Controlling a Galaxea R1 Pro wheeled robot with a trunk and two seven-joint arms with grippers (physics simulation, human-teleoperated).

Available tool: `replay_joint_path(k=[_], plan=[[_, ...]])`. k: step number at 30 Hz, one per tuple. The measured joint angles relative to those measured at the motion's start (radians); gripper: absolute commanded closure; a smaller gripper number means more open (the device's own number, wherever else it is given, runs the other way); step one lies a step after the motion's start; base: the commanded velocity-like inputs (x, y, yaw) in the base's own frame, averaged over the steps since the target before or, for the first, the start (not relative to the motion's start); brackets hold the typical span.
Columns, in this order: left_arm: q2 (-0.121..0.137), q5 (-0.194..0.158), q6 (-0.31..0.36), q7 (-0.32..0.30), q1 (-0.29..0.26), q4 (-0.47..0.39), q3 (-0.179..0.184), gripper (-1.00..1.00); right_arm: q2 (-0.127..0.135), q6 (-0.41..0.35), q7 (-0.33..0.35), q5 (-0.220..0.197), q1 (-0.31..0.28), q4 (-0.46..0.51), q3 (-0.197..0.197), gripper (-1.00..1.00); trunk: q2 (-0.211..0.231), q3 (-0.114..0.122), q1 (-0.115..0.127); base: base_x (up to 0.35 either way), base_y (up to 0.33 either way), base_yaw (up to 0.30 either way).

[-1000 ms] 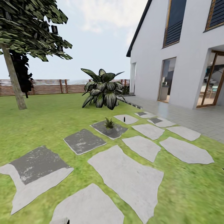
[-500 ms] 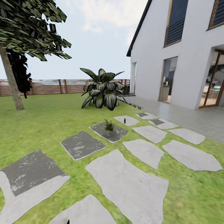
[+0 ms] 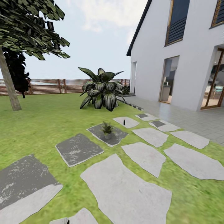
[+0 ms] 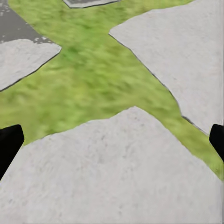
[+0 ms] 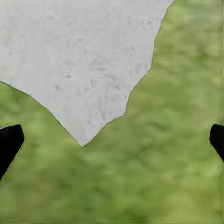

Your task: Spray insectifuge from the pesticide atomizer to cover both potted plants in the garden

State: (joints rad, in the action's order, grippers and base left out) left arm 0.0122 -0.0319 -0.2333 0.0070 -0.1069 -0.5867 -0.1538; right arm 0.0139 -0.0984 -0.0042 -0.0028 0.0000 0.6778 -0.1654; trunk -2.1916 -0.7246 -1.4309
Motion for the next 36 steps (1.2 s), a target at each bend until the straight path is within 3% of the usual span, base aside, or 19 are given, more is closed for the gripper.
replay_joint_path(k=[36], plan=[[0.0, 0.0, 0.0, 0.0, 0.0, 0.0, 0.0, -1.0, 0.0, 0.0, 0.0, 0.0, 0.0, 0.001, 0.0, -1.0, 0.0, 0.0, 0.0, 0.332, -0.134, 0.0]])
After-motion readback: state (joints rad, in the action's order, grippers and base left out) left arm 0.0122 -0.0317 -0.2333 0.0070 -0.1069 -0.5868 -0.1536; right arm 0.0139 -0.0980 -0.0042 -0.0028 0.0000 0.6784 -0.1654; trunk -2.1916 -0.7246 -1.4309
